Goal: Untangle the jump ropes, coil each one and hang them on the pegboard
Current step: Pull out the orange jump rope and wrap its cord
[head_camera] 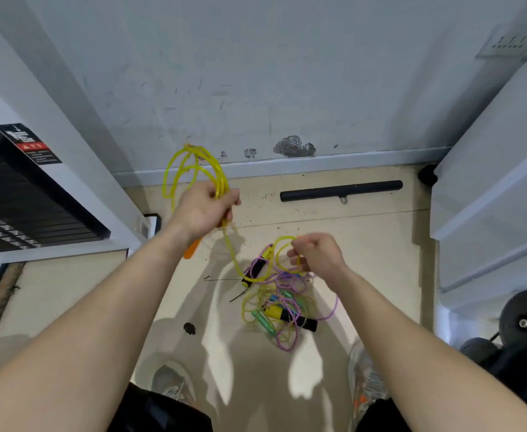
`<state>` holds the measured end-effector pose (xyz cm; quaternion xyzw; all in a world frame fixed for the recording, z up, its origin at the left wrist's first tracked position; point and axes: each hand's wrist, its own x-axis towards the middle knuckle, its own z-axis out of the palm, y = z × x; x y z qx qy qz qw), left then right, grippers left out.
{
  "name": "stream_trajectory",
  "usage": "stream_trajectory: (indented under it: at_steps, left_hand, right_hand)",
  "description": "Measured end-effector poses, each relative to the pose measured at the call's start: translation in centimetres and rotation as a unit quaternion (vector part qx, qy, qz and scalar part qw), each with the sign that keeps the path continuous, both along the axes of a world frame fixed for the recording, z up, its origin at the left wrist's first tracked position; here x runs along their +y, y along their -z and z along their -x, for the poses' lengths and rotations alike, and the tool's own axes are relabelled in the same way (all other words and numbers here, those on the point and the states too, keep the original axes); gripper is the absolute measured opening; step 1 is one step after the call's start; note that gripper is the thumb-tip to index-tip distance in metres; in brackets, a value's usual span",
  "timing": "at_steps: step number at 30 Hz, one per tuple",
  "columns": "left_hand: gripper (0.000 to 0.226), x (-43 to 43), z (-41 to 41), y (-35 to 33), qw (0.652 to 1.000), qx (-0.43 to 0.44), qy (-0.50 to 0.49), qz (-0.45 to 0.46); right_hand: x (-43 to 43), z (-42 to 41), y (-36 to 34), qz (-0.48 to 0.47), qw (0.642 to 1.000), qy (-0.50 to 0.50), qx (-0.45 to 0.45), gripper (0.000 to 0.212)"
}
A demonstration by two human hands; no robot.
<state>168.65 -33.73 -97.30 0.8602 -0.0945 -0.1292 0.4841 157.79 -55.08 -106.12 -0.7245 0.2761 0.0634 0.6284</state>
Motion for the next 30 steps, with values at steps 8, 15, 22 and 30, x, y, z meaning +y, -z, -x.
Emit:
stream_trajectory:
  at_steps: [8, 15, 22, 30]
  left_hand:
    - [0.04, -3.1, 4.2, 2.7, 0.989, 0.037, 0.123, -0.068]
    - [0.026, -6.0, 7.6, 0.2, 0.952, 0.146, 0.225, 0.146]
    - [0.026, -6.6, 7.6, 0.6, 0.999, -0.012, 0.043, 0.005]
    - [0.042, -7.1, 7.9, -0.9, 1.0, 0.004, -0.017, 0.026]
  right_hand:
    - [0.3, -3.0, -13.3, -0.142, 0.983, -0.015, -0.119, 0.006]
    - [1.1, -3.5, -17.5, -0.212, 0.964, 0.048, -0.154, 0.013]
    - [1.3, -2.9, -18.4, -0.27, 0.95, 0.081, -0.136, 0.007]
    - [2.4, -3.3, -19.3, -0.285, 0.943, 0.056, -0.165, 0.014]
